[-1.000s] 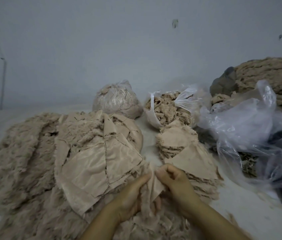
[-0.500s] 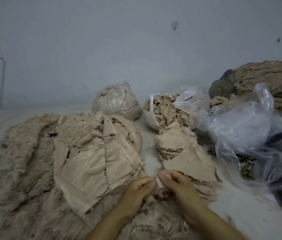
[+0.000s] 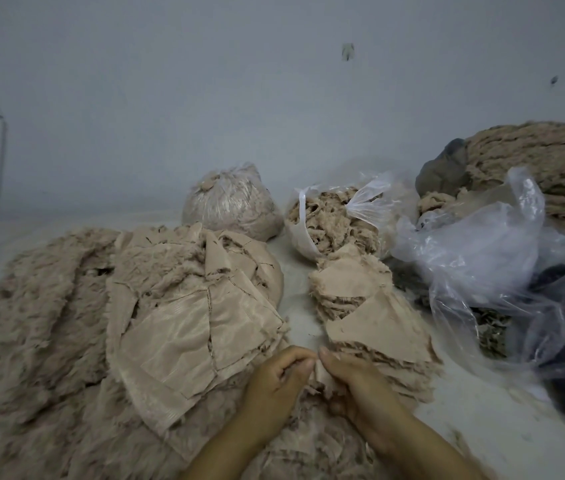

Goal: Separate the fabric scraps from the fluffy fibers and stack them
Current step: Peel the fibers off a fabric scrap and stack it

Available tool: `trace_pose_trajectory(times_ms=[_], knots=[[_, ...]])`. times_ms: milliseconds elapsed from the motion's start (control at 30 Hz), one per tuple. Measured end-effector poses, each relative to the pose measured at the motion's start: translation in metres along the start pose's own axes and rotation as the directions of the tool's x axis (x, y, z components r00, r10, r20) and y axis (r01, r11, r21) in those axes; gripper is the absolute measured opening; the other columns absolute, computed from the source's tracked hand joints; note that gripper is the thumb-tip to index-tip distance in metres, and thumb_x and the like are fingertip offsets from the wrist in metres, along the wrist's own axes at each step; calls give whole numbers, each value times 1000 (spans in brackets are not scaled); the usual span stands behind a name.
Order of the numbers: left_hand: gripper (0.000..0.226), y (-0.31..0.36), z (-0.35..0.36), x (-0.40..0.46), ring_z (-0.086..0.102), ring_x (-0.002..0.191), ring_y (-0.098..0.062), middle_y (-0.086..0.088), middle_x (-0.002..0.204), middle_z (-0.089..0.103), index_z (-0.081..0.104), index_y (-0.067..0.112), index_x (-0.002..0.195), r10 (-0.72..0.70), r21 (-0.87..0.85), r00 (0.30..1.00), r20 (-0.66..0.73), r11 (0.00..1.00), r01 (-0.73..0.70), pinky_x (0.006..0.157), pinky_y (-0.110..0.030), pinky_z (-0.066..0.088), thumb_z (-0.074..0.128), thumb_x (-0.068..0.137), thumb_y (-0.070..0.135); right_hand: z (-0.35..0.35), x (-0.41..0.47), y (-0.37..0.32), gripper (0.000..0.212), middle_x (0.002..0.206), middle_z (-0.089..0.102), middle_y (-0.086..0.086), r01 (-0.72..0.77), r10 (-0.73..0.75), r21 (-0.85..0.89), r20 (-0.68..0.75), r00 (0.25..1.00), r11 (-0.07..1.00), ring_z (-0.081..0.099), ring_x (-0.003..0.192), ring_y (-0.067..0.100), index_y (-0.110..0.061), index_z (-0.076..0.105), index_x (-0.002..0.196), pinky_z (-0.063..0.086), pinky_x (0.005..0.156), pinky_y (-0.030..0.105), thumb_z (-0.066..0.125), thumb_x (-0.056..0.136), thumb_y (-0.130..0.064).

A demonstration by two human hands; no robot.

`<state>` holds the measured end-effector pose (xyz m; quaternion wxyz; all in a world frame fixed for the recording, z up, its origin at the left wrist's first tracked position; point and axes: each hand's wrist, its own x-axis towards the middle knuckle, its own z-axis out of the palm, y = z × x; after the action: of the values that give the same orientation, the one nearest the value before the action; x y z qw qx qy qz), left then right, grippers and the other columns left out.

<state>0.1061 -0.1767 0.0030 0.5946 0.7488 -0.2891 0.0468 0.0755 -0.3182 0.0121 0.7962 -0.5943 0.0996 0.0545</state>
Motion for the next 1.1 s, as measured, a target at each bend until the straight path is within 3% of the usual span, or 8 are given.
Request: trace_pose_trajectory(times_ms=[167, 400, 567, 633, 700, 833, 933, 1100], knots=[[26, -11, -2, 5, 48, 59, -13, -1, 61, 53, 58, 17, 76, -185, -18, 966, -181, 983, 185, 61, -27, 38, 47, 97, 7, -8, 5, 3, 17, 62, 52, 10, 331, -306, 107, -199, 931, 938, 49, 61, 20, -7, 58, 72, 40, 58, 29, 66, 81, -19], [29, -7, -3, 3, 52, 68, 10, 21, 69, 60, 57, 16, 74, -159, 59, 980, -120, 984, 167, 65, -12, 40, 45, 95, -1, -10, 2, 2, 34, 105, 71, 18, 231, -234, 83, 26, 972, 969, 67, 98, 30, -4, 71, 103, 51, 89, 42, 67, 81, -30], [23, -4, -5, 2, 42, 42, -4, 7, 50, 51, 55, 8, 79, -249, -215, 962, -110, 951, 222, 41, -14, 34, 42, 98, 5, -7, 3, 0, 16, 71, 70, 4, 342, -323, 48, -231, 918, 938, 63, 67, 21, -16, 68, 75, 51, 62, 30, 61, 90, -14], [23, -3, -8, 3, 36, 37, -7, 0, 51, 50, 55, 3, 85, -302, -355, 946, -121, 903, 243, 36, -16, 28, 41, 99, 15, -10, 4, -2, 14, 75, 71, 5, 341, -318, 41, -272, 908, 939, 64, 71, 22, -11, 67, 84, 51, 66, 33, 57, 94, -14], [30, 0, -8, 3, 53, 49, -11, -5, 68, 64, 60, 7, 95, -346, -411, 934, -83, 866, 285, 43, -20, 41, 47, 94, 34, -9, 2, -3, 13, 87, 72, 10, 323, -304, 27, -270, 914, 946, 67, 79, 24, -6, 65, 95, 52, 74, 38, 56, 95, -15], [67, -6, 0, -2, 63, 102, 2, 12, 117, 62, 42, 32, 129, -333, -242, 932, 142, 901, 359, 82, -17, 50, 72, 73, 54, 1, -1, 0, 14, 69, 64, 10, 343, -326, 72, -184, 927, 937, 61, 59, 18, -4, 61, 85, 50, 50, 27, 55, 95, -12], [69, -8, 9, -5, 64, 90, 5, 13, 97, 68, 34, 27, 136, -348, -221, 923, 164, 899, 379, 77, -11, 46, 72, 79, 31, 3, -2, 1, 16, 67, 64, 5, 377, -361, 77, -160, 919, 923, 60, 60, 16, -6, 63, 85, 49, 50, 25, 51, 96, -10], [51, 1, 12, -5, 57, 92, 14, 29, 103, 58, 49, 41, 118, -413, -311, 902, 127, 847, 432, 77, -7, 45, 56, 71, 60, 6, -1, 0, 17, 77, 68, 9, 369, -353, 178, -113, 929, 912, 65, 70, 19, -6, 64, 93, 55, 63, 31, 49, 97, -11]])
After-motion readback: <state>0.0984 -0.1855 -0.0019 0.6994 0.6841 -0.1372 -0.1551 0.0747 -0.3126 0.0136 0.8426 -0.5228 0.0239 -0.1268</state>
